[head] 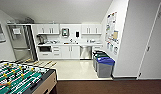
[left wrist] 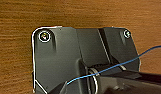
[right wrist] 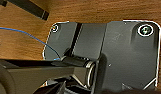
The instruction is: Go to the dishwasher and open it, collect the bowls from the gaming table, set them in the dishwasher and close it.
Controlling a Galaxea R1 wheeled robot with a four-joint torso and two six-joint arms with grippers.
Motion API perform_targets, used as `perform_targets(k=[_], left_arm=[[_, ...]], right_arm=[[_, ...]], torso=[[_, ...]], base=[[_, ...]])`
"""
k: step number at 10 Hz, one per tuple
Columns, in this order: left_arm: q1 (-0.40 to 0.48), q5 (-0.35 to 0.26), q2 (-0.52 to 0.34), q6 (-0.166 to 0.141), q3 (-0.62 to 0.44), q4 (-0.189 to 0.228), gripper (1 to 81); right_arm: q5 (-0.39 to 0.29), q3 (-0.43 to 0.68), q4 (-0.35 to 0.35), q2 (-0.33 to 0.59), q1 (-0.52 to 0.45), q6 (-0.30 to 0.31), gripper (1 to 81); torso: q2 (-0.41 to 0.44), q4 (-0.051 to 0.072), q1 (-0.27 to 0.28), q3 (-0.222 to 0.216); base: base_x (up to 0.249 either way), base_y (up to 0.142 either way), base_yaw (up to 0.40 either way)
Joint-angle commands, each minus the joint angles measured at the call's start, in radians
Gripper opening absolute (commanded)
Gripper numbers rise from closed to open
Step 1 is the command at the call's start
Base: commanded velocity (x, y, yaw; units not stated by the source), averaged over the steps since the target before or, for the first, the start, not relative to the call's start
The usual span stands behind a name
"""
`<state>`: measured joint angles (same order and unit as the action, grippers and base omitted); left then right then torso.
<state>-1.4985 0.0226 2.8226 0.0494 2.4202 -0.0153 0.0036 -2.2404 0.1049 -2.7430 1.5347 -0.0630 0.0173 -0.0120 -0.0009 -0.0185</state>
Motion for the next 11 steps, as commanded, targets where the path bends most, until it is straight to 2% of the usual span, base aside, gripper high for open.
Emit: perform_targets(k=[1, 11], left_arm=[[0.068, -0.044, -0.012, 0.003, -0.009, 0.003, 81.1], [0.068, -0.044, -0.006, 0.004, -0.009, 0.006, 81.1]], right_arm=[[-0.044, 0.009, 0.007, 0.017, -0.066, -0.003, 81.1], [-0.042, -0.004, -0.002, 0.010, -0.061, -0.003, 81.1]], torso=[[0.000, 0.000, 0.001, 0.000], [-0.001, 0.000, 0.001, 0.000]], base=[[0.078, 0.000, 0.000], [0.103, 0.000, 0.000]])
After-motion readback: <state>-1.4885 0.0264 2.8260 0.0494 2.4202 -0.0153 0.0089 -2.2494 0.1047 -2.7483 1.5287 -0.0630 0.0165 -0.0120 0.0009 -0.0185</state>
